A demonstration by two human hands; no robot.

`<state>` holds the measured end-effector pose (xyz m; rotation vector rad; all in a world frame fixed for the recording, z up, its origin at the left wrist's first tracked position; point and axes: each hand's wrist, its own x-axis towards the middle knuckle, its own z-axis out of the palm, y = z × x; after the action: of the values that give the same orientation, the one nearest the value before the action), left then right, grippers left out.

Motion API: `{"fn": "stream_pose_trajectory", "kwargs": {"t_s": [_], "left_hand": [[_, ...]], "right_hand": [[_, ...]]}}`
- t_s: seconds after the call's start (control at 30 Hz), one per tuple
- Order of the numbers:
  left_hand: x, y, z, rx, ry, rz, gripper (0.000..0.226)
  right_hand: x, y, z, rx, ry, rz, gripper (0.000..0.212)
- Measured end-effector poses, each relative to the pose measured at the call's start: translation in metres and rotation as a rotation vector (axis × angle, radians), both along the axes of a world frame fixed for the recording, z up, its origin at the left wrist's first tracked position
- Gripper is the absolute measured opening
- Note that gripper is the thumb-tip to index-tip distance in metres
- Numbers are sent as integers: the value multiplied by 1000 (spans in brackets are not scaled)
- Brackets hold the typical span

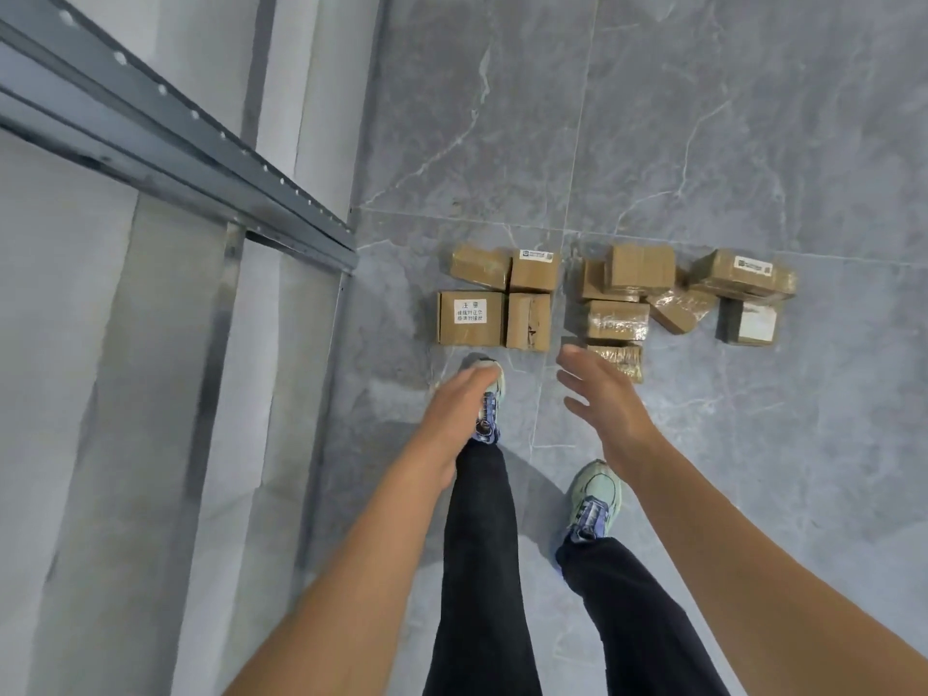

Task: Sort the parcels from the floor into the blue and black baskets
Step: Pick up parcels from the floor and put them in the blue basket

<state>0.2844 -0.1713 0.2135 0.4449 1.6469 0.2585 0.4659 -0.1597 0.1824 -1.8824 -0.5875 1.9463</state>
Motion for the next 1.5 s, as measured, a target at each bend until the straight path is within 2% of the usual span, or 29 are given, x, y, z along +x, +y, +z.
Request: {"fn": "stream_pose_trajectory", "kwargs": {"t_s": [0.17, 0.3, 0.43, 0.53, 0.6, 0.77, 0.8, 0.9, 1.03, 1.13, 1.2, 1.27, 1.33, 1.4, 1.5], "left_hand": [[-10, 53, -134, -75, -11, -86, 36], [-10, 93, -231, -113, -27, -128, 28], [-3, 120, -311, -166, -40, -137, 19], [3, 130, -356, -203, -46, -150, 44], [5, 134, -377, -215, -46, -143, 56], [7, 143, -405, -249, -45, -112, 60], [7, 144, -407, -258, -51, -100, 58], [7, 145, -403, -263, -50, -66, 38], [7, 136, -381, -262, -93, -34, 50], [0, 119, -350, -243, -95, -56, 54], [-4, 108, -320, -226, -83, -24, 55], [-6, 101, -284, -191, -70, 29, 34], [-6, 93, -246, -130, -69, 71, 16], [-6, 88, -198, -74, -92, 114, 16], [-6, 86, -121, 30, -100, 171, 27]], "right_hand": [[-14, 38, -131, -98, -63, -58, 62], [-23, 66, -218, -177, -134, -83, 95], [-25, 87, -299, -212, -195, -107, 79], [-25, 100, -341, -219, -240, -140, 70], [-23, 105, -364, -244, -243, -152, 72], [-25, 113, -397, -295, -194, -153, 90], [-27, 114, -400, -299, -185, -153, 91], [-32, 114, -392, -274, -167, -143, 73], [-31, 101, -379, -251, -165, -169, 97], [-31, 93, -349, -265, -167, -148, 95], [-33, 88, -314, -249, -173, -106, 89], [-35, 87, -274, -221, -179, -81, 87], [-38, 88, -229, -188, -165, -55, 77], [-39, 89, -182, -128, -149, -25, 60], [-37, 93, -106, -12, -112, 7, 55]]}}
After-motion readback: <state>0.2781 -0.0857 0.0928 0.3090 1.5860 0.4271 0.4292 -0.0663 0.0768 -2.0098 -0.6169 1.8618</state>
